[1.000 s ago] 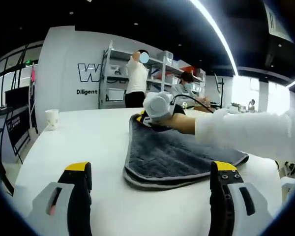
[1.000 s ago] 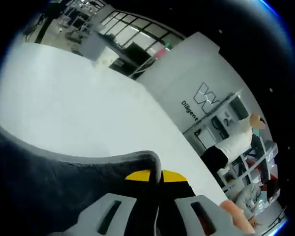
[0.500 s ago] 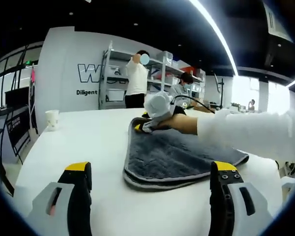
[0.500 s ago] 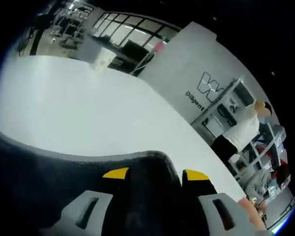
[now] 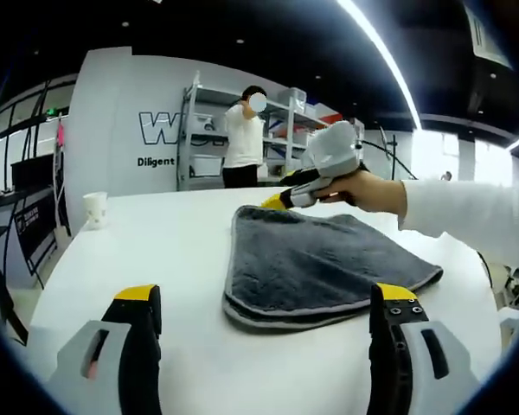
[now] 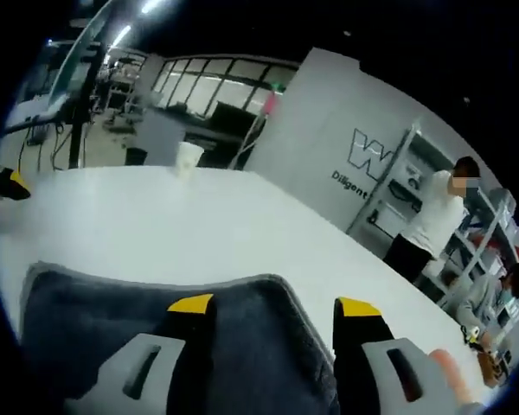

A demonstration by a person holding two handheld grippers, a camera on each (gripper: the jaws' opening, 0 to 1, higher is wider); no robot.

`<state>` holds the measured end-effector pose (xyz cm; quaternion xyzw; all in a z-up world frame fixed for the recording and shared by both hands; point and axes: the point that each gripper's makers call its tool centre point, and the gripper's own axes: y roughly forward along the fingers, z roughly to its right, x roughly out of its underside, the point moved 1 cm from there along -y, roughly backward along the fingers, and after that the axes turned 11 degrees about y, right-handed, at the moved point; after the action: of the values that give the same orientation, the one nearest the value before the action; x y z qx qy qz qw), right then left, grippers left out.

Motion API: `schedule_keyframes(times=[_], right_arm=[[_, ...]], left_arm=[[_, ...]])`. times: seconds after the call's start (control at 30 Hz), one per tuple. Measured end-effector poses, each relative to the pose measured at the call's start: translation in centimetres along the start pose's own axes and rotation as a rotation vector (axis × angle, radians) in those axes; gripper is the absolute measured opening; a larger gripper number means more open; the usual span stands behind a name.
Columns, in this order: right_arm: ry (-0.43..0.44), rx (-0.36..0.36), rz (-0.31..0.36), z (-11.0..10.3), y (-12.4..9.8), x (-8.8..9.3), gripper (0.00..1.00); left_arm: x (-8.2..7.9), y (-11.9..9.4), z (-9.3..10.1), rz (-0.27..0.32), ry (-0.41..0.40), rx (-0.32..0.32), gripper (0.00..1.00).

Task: Open the folded towel by lifting each exposed corner and separating the folded layers until the towel lies flat within the target outline without major curled edges

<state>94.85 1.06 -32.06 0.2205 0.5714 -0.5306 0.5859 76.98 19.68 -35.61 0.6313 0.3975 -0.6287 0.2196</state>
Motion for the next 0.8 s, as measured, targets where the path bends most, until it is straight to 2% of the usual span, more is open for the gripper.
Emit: schedule_keyframes(times=[0.07, 0.17, 0.27, 0.43, 0.57, 0.67, 0.7, 0.8], right_arm=[[0.025, -0.028, 0.008, -0.1, -2.1, 0.2, 0.58], [0.01, -0.043, 0.021, -0.7, -4.9, 0.7, 0.6], [0.061, -0.068, 0.067, -0.9, -8.4, 1.0, 0.6], [0.101, -0.066, 0.126, -1.3, -13.6, 1.8, 0.7], [0.158, -0.043, 0.167, -1.1, -17.6, 3.0, 0.72], [0.197, -0.034, 0.168, -0.8, -19.6, 4.1, 0.77], [0.229, -0.036, 0.175, -0.9, -21.1, 4.9, 0.79], [0.26, -0.027, 0.18, -0.7, -23.3, 6.2, 0.84]], left_arm=[[0.0, -0.1, -0.1, -0.001, -0.003, 0.0, 1.0], [-0.2, -0.2, 0.0, 0.007, -0.002, -0.001, 1.0], [-0.2, -0.2, 0.1, 0.009, 0.0, 0.0, 1.0], [-0.3, -0.2, -0.1, 0.013, 0.003, 0.0, 1.0], [-0.2, -0.3, 0.1, 0.015, 0.004, 0.0, 1.0], [0.0, -0.2, 0.3, 0.014, -0.008, 0.01, 1.0], [0.1, -0.2, 0.5, 0.011, -0.007, 0.011, 1.0], [0.2, -0.2, 0.6, 0.009, -0.002, 0.01, 1.0]])
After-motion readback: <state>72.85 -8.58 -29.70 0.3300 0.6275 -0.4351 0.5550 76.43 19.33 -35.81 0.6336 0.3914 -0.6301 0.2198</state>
